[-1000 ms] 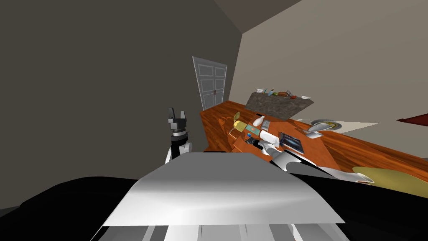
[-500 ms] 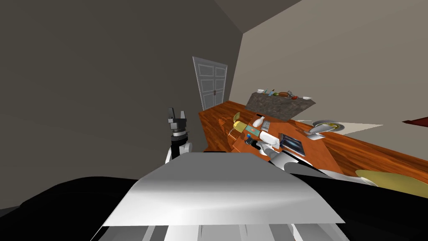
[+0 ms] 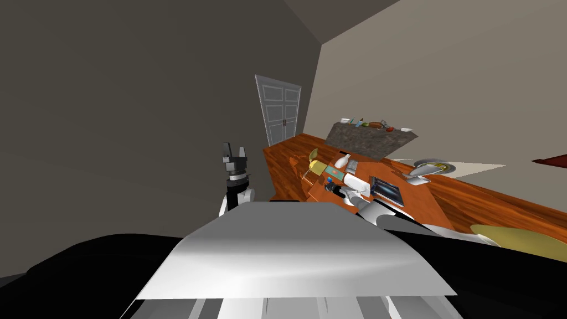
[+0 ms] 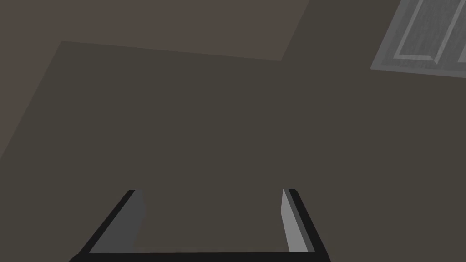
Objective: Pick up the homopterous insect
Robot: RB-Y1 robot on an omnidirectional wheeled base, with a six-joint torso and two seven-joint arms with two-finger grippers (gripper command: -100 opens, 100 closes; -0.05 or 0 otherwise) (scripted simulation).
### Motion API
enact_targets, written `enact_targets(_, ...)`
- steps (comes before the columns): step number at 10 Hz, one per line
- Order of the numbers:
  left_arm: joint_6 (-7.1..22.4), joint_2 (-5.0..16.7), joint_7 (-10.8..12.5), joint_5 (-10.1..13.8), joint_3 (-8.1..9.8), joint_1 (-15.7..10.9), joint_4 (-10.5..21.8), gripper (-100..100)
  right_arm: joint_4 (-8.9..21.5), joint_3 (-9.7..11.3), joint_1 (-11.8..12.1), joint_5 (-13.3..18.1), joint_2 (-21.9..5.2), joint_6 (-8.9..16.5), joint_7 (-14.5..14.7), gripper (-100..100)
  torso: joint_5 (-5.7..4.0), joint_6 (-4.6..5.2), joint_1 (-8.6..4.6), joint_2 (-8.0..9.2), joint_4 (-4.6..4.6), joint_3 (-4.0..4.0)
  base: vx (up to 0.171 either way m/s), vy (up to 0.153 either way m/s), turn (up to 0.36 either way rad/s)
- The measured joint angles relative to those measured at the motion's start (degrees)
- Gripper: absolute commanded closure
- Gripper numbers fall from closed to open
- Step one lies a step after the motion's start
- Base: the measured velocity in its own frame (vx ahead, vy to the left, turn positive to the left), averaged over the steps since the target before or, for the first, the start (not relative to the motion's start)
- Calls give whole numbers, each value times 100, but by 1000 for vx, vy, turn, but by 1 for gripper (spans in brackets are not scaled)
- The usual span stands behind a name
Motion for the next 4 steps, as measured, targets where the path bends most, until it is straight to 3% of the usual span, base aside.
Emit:
enact_targets(1,0,0,0,0,0,0,0,0,-206,139,59,35,-150,28,-180,100,4,3,17,10,1,5,-31,67,-37)
enact_targets(3,0,0,0,0,0,0,0,0,-13,51,-12,13,-146,-118,-106,100,3,-2,16,9,1,5,-12,22,-4)
enact_targets(4,0,0,0,0,0,0,0,0,-2,46,-15,11,-142,-133,-89,0,2,-3,8,4,1,2,0,0,0)
